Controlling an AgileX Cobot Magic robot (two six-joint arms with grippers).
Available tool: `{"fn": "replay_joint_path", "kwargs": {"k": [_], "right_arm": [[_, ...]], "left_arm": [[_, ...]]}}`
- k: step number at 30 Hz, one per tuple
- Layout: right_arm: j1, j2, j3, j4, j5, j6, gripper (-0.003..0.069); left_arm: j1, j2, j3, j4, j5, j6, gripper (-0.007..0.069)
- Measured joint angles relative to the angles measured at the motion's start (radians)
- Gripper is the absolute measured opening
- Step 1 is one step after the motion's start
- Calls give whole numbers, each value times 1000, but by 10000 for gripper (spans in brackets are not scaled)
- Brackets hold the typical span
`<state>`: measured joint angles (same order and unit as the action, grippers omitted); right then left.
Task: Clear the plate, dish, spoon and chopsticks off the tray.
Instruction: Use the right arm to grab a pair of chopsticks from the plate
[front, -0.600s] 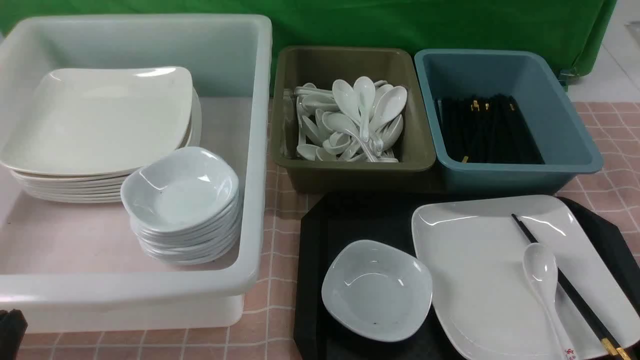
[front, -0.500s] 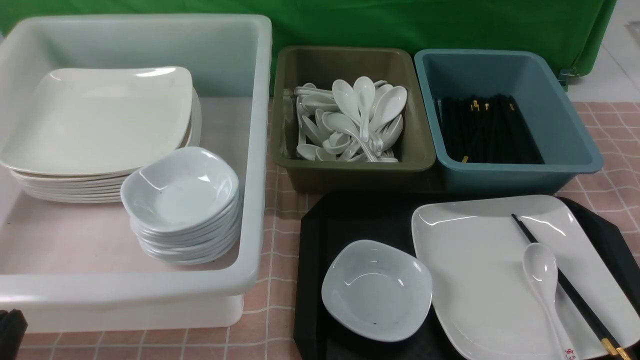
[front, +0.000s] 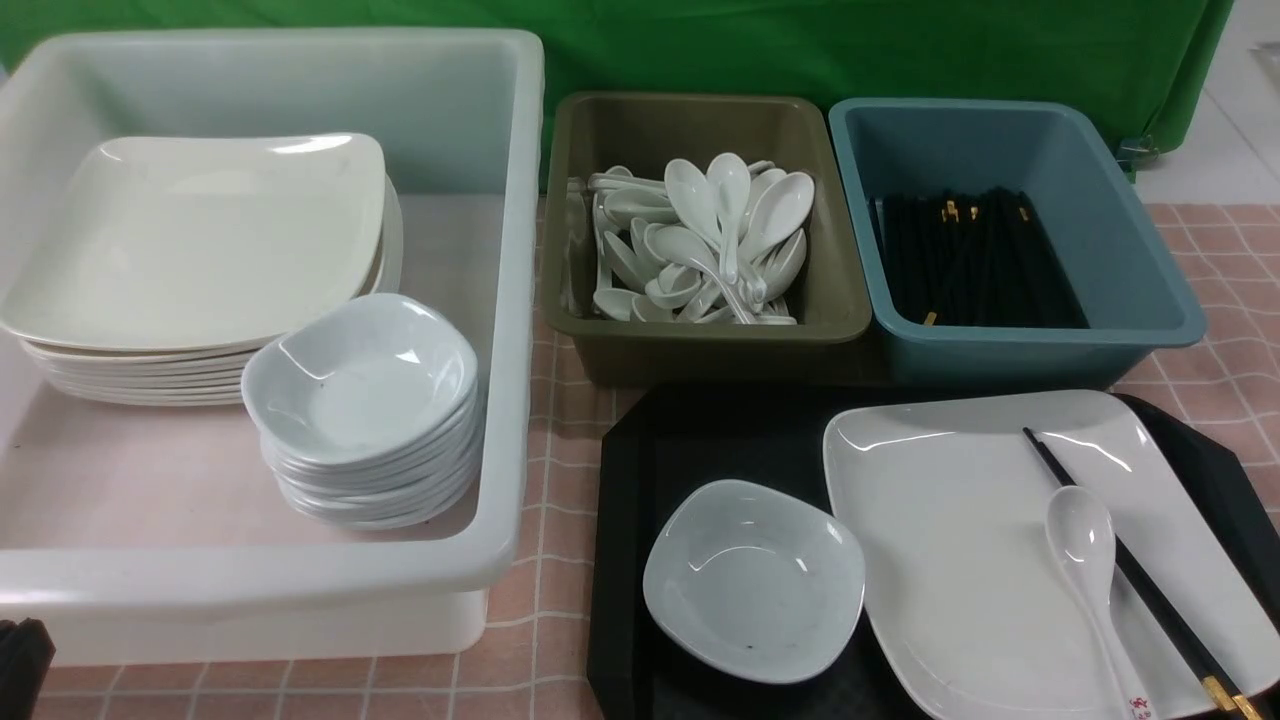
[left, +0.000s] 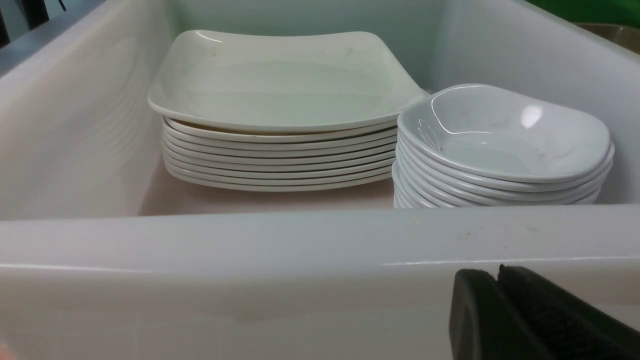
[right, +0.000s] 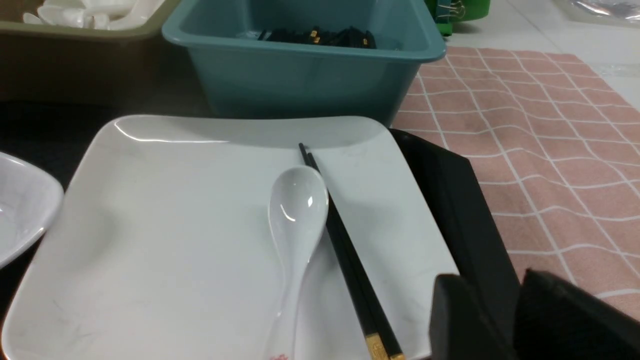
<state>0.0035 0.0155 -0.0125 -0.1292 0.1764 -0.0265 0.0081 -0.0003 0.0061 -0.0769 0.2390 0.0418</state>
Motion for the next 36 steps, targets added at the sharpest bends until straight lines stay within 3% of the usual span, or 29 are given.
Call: {"fn": "replay_joint_path", "kwargs": {"k": [24,25,26,28,29,32,36], "right_arm": [[0,0,1,15,-8,32,242],[0,0,3,85,-21,140,242],[0,0,3,85,-23,157,242],[0,0,6,244,-39,419,242],[0,0,6,250,-39,437,242],[0,0,9,311,-51,676,242],[0,0,9,329,-79,759,242]], "left_arm": [[0,0,0,0,0,0,21],[0,0,0,0,0,0,21],[0,0,0,0,0,0,21],[0,0,0,0,0,0,21],[0,0,0,0,0,0,21],[0,0,0,0,0,0,21],[0,0,0,0,0,0,21]]}}
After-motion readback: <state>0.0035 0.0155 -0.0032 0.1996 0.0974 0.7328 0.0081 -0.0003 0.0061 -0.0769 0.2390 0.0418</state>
